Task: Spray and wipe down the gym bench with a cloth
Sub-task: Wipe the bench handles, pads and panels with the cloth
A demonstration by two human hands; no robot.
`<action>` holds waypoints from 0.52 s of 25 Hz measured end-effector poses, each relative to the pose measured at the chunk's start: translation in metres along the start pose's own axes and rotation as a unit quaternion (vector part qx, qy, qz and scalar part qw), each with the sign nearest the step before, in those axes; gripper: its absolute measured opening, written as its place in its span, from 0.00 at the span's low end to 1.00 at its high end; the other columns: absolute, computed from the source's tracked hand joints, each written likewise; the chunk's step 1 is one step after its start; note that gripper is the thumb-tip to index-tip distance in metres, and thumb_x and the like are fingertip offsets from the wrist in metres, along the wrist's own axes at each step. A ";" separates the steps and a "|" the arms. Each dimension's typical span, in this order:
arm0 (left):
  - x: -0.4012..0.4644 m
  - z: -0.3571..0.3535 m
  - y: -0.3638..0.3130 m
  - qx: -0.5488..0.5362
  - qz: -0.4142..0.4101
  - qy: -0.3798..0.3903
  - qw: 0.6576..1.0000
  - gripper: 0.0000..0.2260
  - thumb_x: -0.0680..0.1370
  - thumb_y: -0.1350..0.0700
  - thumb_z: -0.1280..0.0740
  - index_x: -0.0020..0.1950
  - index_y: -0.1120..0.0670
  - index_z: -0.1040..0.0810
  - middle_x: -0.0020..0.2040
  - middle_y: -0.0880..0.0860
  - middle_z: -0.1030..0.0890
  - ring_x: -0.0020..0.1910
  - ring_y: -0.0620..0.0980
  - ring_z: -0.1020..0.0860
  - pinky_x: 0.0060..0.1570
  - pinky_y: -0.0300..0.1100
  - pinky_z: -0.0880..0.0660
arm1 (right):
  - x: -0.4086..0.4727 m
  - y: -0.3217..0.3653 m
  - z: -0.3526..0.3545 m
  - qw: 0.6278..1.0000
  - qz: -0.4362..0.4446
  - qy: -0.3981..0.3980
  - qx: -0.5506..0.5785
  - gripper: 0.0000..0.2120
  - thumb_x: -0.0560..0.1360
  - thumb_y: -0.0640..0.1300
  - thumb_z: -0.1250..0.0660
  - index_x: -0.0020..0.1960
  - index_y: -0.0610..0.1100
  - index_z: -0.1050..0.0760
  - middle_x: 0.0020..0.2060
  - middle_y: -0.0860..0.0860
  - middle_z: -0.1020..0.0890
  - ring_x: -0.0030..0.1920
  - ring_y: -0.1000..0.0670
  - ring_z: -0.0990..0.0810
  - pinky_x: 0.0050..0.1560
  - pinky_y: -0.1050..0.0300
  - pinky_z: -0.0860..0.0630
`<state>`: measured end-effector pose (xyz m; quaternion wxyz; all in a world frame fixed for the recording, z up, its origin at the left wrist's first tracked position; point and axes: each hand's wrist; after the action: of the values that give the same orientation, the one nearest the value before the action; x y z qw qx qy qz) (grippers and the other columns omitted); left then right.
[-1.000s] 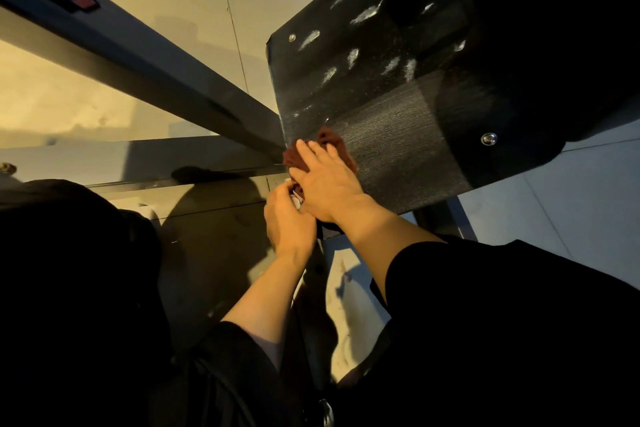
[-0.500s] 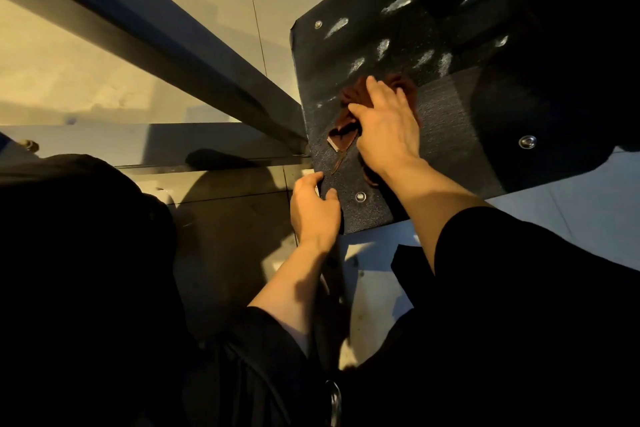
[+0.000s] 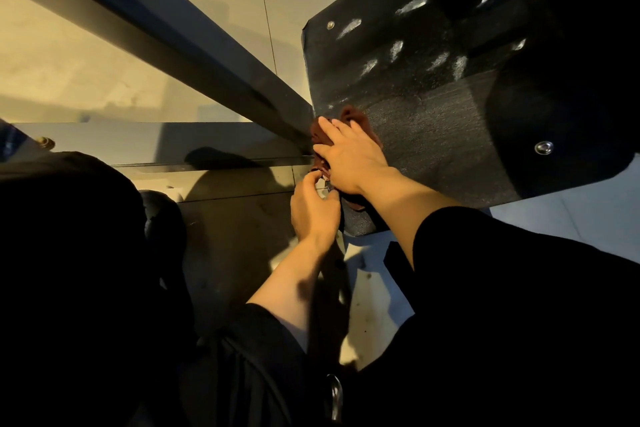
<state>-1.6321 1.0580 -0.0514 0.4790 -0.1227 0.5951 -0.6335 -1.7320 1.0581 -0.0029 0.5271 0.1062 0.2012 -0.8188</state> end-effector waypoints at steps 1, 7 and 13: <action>-0.001 -0.001 -0.001 -0.006 -0.004 0.003 1.000 0.19 0.77 0.59 0.32 0.68 0.54 0.28 0.66 0.54 0.25 0.66 0.53 0.28 0.63 0.49 0.29 | -0.004 -0.003 0.004 1.000 -0.004 -0.006 0.009 0.25 0.79 0.48 0.37 0.75 0.51 0.36 0.79 0.47 0.52 0.78 0.44 0.52 0.77 0.46 0.55; -0.014 -0.011 -0.007 0.019 -0.028 0.019 0.999 0.20 0.76 0.59 0.31 0.67 0.58 0.27 0.66 0.56 0.26 0.67 0.55 0.30 0.67 0.45 0.34 | -0.033 -0.042 0.023 0.985 -0.133 -0.110 0.027 0.26 0.77 0.41 0.39 0.74 0.52 0.34 0.78 0.46 0.50 0.77 0.46 0.50 0.77 0.49 0.55; -0.026 -0.012 -0.002 0.036 -0.036 0.036 0.998 0.22 0.76 0.61 0.32 0.70 0.57 0.30 0.68 0.56 0.28 0.68 0.54 0.30 0.68 0.46 0.35 | -0.054 -0.011 0.011 0.990 -0.131 -0.047 0.026 0.28 0.76 0.46 0.38 0.76 0.50 0.38 0.78 0.44 0.54 0.78 0.43 0.53 0.77 0.45 0.55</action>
<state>-1.6282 1.0845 -0.0419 0.4379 -0.1035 0.5841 -0.6755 -1.7186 1.1017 0.0300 0.4214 0.0538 0.1666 -0.8898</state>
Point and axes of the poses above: each hand's wrist, its own x-axis towards the middle knuckle, its own z-axis out of the back of the hand, y = z × x
